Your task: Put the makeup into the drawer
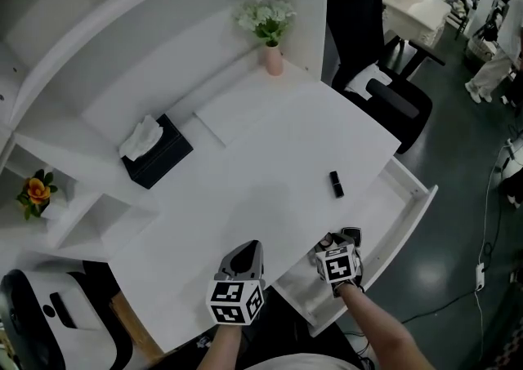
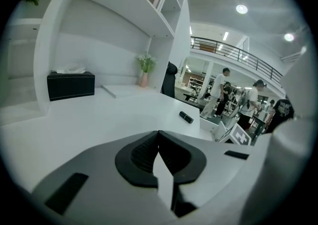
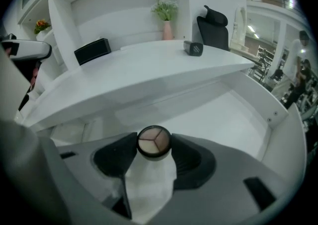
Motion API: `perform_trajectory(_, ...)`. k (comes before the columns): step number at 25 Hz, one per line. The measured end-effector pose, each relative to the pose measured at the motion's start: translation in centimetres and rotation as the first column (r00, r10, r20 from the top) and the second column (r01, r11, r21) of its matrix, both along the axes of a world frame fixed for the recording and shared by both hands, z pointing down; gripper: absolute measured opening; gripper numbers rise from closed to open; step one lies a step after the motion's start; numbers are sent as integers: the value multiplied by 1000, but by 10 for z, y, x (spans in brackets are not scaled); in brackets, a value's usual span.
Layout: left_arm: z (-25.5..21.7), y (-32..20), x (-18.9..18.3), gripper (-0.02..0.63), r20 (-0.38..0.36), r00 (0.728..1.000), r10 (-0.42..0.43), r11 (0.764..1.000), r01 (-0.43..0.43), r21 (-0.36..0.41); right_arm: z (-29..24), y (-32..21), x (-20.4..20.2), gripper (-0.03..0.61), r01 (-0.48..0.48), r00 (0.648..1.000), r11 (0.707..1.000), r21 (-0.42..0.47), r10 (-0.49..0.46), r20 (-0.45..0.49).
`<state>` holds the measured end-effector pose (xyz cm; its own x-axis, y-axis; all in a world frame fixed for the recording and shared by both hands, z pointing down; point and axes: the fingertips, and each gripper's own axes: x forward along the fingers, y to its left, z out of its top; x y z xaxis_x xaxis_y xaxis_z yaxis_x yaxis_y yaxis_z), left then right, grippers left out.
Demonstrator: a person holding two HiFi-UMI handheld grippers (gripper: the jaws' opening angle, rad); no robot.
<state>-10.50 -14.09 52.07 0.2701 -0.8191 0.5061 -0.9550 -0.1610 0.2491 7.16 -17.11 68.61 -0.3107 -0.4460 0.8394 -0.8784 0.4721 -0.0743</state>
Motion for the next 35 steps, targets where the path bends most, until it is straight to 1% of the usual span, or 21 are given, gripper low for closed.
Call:
perform_trajectory(2, 2, -2, -1, 3, 4, 1000, -6, 1000, 6, -6, 6, -3, 1, 218, 7, 1000, 1000, -2, -7, -5)
perform_trajectory(8, 8, -6, 1, 2, 10, 1000, -16, 1000, 17, -25, 22, -2, 4, 218, -4, 1000, 999, -51, 4, -4)
perform_trajectory(16, 13, -11, 1, 3, 18, 1000, -23, 999, 24, -39, 31, -4, 6, 218, -5, 1000, 998, -67, 4, -6)
perform_trajectory(25, 15, -12, 3, 3, 6, 1000, -28, 999, 28, -44, 33, -9, 5, 218, 19, 999, 999, -41, -20, -36)
perform_trajectory(29, 13, -9, 1, 2, 4, 999, -32, 999, 32, -41, 33, -6, 4, 218, 31, 999, 998, -45, -33, -37)
perform_trajectory(32, 12, -6, -2, 3, 4, 999, -34, 999, 34, -38, 31, -5, 4, 221, 28, 999, 999, -42, -30, -36)
perform_trajectory(35, 11, -2, -4, 2, 1, 999, -34, 999, 34, -32, 24, -5, 5, 224, 7, 1000, 1000, -13, -8, -21)
